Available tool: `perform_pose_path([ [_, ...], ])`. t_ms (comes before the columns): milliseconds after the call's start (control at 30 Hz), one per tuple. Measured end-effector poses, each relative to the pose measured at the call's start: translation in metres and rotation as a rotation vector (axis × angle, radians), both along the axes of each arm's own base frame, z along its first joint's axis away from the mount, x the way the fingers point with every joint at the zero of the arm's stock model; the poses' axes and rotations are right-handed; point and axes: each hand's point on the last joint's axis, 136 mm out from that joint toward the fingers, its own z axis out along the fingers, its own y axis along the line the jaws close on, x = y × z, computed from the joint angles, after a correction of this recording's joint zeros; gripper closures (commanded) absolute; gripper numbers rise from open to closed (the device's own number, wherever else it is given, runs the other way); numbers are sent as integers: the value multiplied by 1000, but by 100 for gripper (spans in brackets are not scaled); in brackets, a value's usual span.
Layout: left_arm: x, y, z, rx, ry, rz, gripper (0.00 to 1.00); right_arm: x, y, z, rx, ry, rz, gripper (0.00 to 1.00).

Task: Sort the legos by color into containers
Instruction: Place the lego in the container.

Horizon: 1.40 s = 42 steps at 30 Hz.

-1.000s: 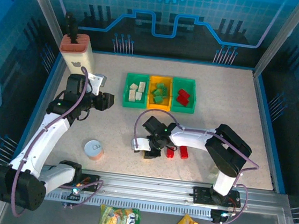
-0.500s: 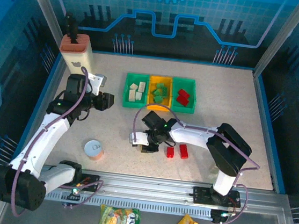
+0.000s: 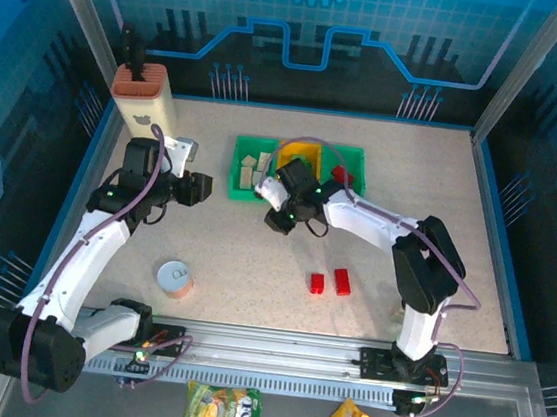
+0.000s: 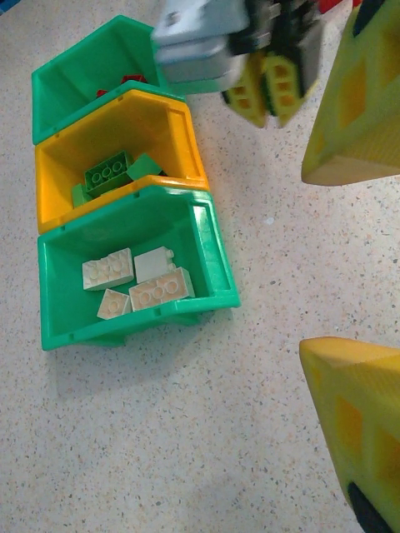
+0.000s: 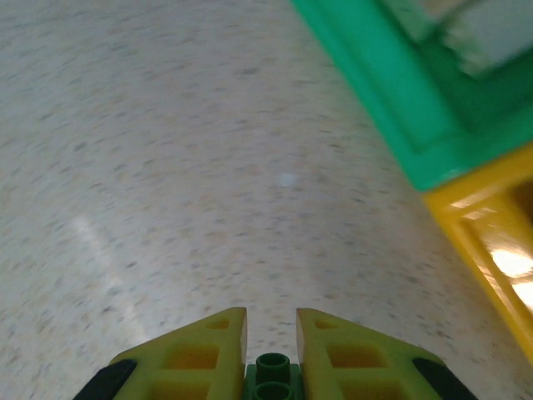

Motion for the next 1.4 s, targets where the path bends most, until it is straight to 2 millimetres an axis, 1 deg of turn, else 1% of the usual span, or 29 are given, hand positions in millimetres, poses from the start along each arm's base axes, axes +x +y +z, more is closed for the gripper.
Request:
perform_pose_path([
  [100, 0, 0, 0, 0, 0, 0, 48, 21, -12, -1, -2, 41, -170, 91],
  [267, 0, 0, 0, 0, 0, 0, 48, 48, -33, 3, 18, 80, -422, 91],
  [333, 0, 0, 0, 0, 0, 0, 48, 63, -41, 7, 33, 89, -509, 91],
  [400, 0, 0, 0, 0, 0, 0, 48, 82, -48, 11, 43, 83, -592, 90],
  [500, 0, 0, 0, 0, 0, 0, 48, 106, -59, 11, 27, 57, -691, 88],
  [600, 0, 0, 0, 0, 0, 0, 48, 121, -65, 10, -3, 32, -757, 87],
  [700, 0, 0, 0, 0, 0, 0, 48, 132, -66, 9, -18, 11, -799, 86],
  [933, 0, 0, 0, 0, 0, 0, 48, 153, -71, 6, -64, -39, -872, 84],
  [1167, 0, 0, 0, 0, 0, 0, 48, 154, -83, 0, -121, -65, -912, 80],
  [1400, 0, 0, 0, 0, 0, 0, 48, 155, -83, -2, -123, -71, -922, 73],
])
